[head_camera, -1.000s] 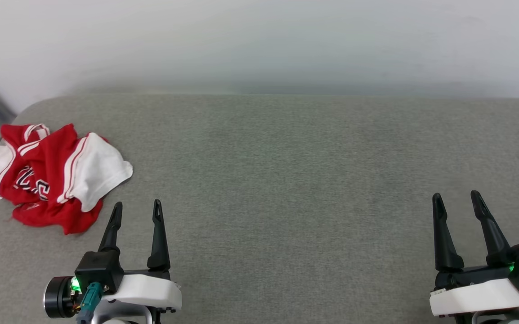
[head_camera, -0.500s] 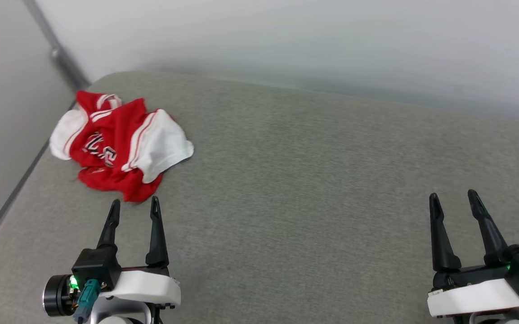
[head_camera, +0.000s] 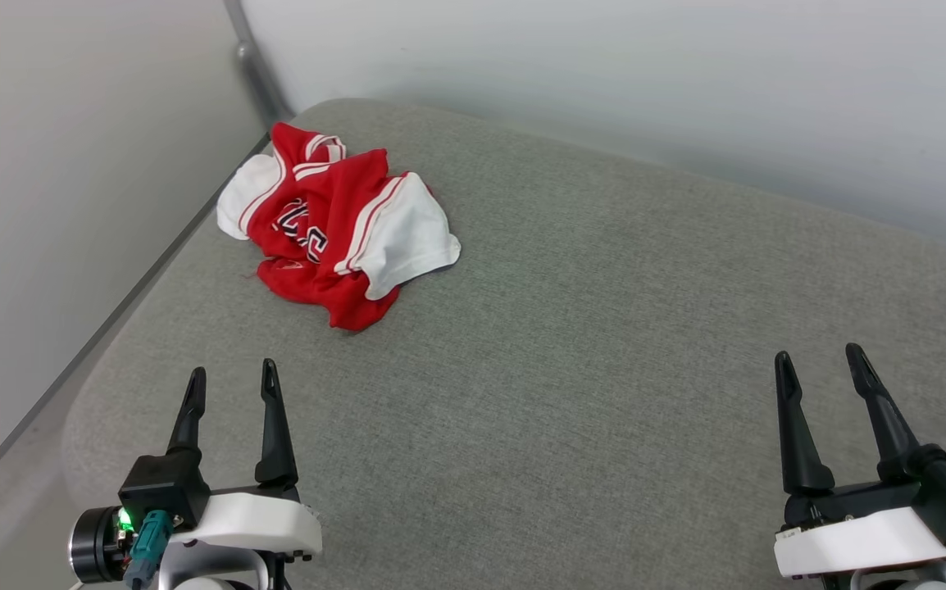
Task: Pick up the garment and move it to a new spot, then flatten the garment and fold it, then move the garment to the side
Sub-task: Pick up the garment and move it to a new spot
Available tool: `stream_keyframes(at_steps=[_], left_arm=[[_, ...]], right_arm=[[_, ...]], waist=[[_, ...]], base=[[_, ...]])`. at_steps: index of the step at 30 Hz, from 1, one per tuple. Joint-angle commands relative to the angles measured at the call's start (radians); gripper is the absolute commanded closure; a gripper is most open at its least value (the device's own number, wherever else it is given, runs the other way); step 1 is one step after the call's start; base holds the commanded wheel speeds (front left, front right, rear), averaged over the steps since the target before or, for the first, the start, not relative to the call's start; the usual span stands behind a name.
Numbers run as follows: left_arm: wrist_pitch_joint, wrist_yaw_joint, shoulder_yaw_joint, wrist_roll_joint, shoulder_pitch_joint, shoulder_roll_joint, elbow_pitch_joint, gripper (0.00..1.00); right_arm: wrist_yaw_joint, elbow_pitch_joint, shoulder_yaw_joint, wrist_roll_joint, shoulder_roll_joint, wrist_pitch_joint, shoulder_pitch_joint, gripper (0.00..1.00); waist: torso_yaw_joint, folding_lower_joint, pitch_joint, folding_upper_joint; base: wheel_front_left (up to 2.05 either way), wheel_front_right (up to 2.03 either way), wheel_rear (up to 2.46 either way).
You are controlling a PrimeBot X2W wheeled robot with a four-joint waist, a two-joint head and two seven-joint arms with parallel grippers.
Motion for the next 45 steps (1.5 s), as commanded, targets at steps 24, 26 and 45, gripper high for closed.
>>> stream_keyframes(at_steps=[24, 26, 45], left_arm=[[-0.002, -0.171, 0.303, -0.039, -0.483, 0.096, 0.072, 0.0], [-0.003, -0.186, 0.316, -0.045, -0.562, 0.129, 0.108, 0.0], [0.614, -0.214, -0.181, -0.514, -0.905, 0.533, 0.464, 0.0]], right_arm=[[0.0, -0.095, -0.034, -0.123, 0.001, -0.002, -0.121, 0.0], [0.0, -0.109, -0.043, -0.138, 0.001, -0.002, -0.141, 0.0], [0.0, -0.201, -0.054, -0.199, 0.001, -0.002, -0.233, 0.0]], waist=[[-0.066, 0.0, 0.256, 0.0], [-0.074, 0.0, 0.295, 0.0], [-0.15, 0.0, 0.523, 0.0]], base=[[0.0, 0.0, 0.0], [0.0, 0.0, 0.0], [0.0, 0.0, 0.0]])
